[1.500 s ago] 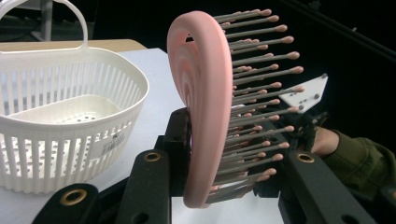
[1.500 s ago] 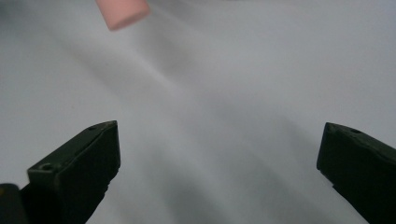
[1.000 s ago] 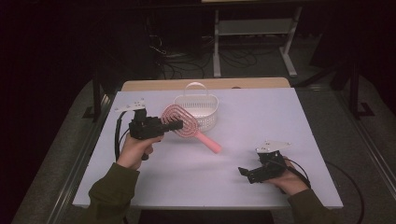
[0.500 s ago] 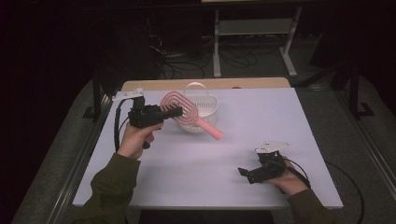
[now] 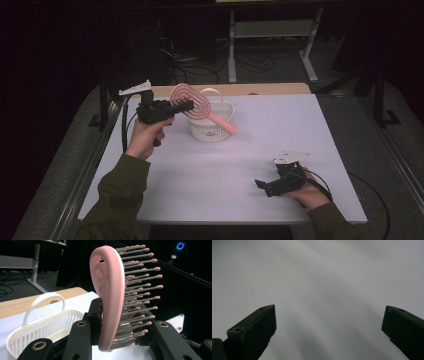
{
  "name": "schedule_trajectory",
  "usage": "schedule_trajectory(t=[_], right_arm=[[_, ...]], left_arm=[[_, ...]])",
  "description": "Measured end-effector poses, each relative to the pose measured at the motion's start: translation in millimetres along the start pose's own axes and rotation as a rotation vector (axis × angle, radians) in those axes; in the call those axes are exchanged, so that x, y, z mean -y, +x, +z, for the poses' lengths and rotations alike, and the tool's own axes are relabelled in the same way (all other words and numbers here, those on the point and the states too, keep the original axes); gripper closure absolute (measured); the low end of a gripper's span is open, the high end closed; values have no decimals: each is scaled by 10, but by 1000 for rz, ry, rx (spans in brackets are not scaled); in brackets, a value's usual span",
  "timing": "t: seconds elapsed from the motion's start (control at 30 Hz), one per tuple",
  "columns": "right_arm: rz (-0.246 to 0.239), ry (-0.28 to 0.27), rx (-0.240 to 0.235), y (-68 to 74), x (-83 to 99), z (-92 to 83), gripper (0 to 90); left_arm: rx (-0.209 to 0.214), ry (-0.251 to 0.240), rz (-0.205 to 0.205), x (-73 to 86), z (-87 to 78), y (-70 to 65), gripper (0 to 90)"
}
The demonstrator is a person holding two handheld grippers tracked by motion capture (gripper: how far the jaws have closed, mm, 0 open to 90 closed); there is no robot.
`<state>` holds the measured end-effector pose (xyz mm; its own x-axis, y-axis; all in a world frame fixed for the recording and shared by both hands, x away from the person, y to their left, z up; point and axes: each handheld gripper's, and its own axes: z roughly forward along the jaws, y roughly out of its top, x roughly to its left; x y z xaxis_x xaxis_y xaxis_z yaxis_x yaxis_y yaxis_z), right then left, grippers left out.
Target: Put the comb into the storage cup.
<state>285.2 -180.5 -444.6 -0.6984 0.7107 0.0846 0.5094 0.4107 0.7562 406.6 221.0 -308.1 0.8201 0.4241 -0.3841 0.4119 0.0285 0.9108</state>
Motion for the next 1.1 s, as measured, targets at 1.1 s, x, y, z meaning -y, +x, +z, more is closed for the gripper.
schedule_trajectory(t=[1.1], right_arm=[[2,-12,10,-14,-1,-19,0]], left_arm=[[-140,-58,-14,-92,46,365,650]])
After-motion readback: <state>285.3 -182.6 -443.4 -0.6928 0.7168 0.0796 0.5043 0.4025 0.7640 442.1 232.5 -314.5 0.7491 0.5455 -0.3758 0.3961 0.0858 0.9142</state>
